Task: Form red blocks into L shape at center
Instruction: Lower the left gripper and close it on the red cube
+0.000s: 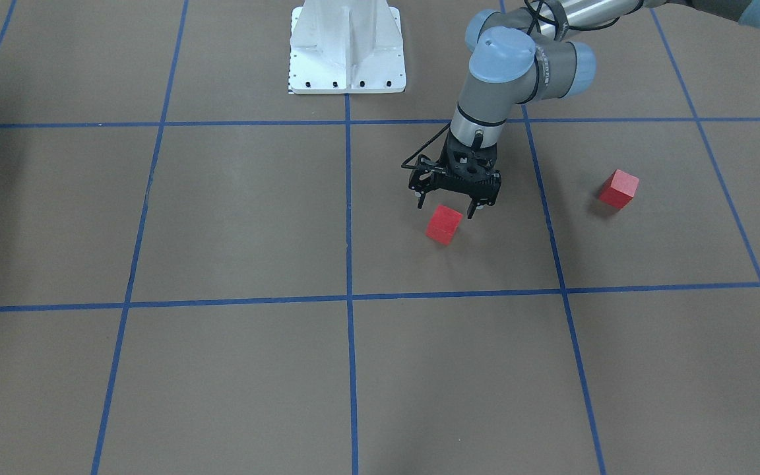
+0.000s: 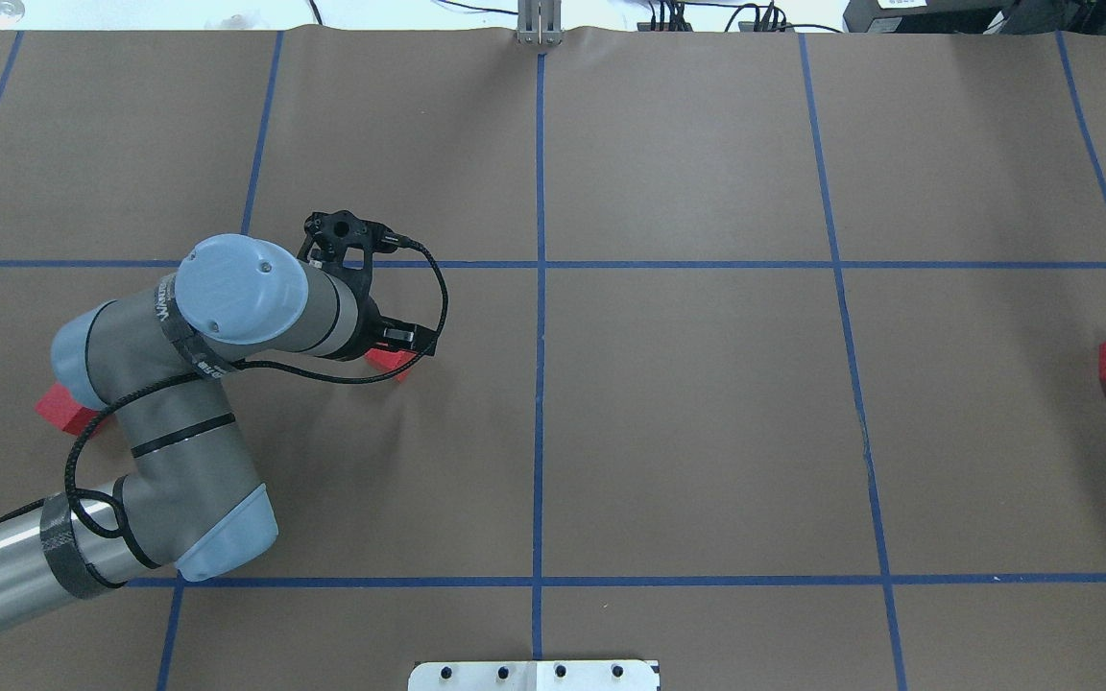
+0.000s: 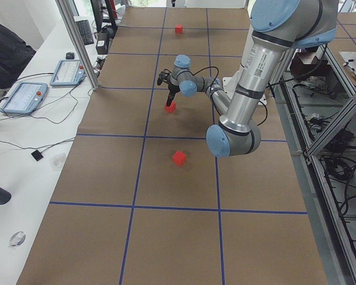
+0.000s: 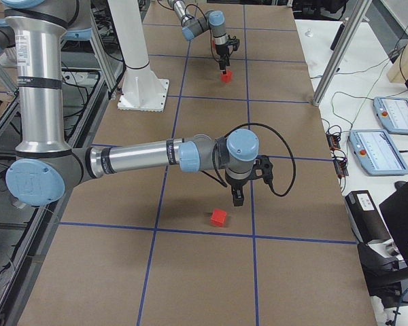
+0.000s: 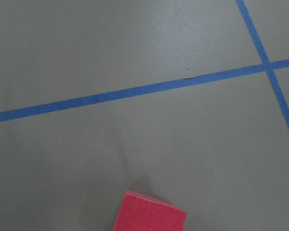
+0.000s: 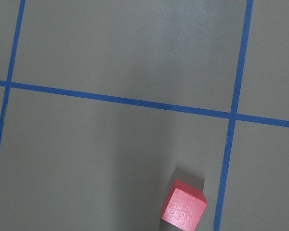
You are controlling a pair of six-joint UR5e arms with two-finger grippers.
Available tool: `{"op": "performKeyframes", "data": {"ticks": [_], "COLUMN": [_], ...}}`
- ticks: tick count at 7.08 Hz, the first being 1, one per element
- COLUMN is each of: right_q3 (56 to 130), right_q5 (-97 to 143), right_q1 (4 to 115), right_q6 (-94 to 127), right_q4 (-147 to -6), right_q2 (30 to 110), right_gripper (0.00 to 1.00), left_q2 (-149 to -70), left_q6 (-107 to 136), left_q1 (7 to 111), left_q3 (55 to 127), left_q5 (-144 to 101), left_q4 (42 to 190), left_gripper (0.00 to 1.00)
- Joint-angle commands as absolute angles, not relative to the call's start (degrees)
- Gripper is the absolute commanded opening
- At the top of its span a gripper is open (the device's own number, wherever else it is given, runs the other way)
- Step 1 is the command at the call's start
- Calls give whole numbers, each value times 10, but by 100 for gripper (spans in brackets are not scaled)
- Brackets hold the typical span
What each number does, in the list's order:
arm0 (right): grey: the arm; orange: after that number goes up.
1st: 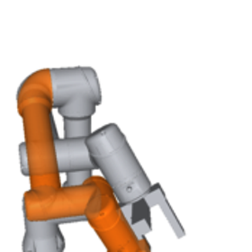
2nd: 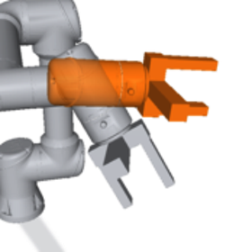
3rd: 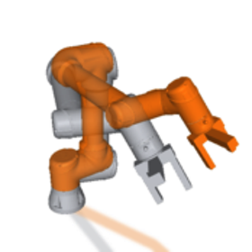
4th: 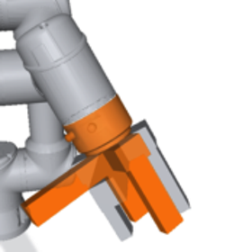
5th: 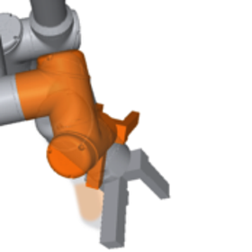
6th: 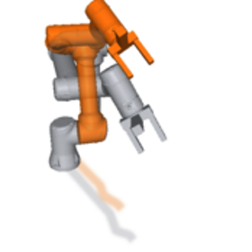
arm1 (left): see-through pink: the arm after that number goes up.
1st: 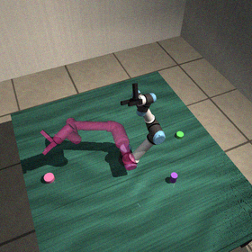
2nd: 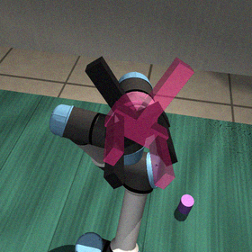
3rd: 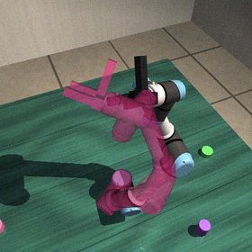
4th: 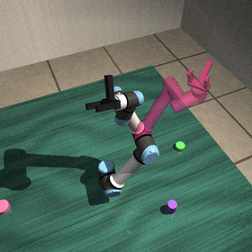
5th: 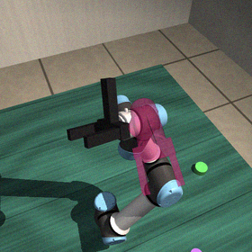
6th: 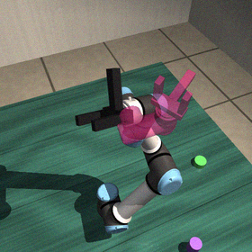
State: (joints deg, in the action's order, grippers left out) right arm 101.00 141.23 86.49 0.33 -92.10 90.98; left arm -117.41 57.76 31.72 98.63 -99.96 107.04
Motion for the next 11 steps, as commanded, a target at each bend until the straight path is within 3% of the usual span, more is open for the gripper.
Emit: {"op": "performKeyframes", "data": {"ticks": [1,8,11], "right_q3": [1010,1005,1005], "right_q5": [1412,1412,1413], "right_q1": [865,865,865], "right_q6": [3,0,0], "right_q4": [-921,-921,-921], "right_q2": [911,916,918], "right_gripper": [99,99,99], "left_q2": [-1176,-1176,-1176], "left_q6": [577,578,578], "left_q1": [316,302,302], "left_q3": [979,946,940], "left_q5": [-999,-999,-998], "left_q4": [1072,1118,1118], "left_gripper": [100,100,93]}}
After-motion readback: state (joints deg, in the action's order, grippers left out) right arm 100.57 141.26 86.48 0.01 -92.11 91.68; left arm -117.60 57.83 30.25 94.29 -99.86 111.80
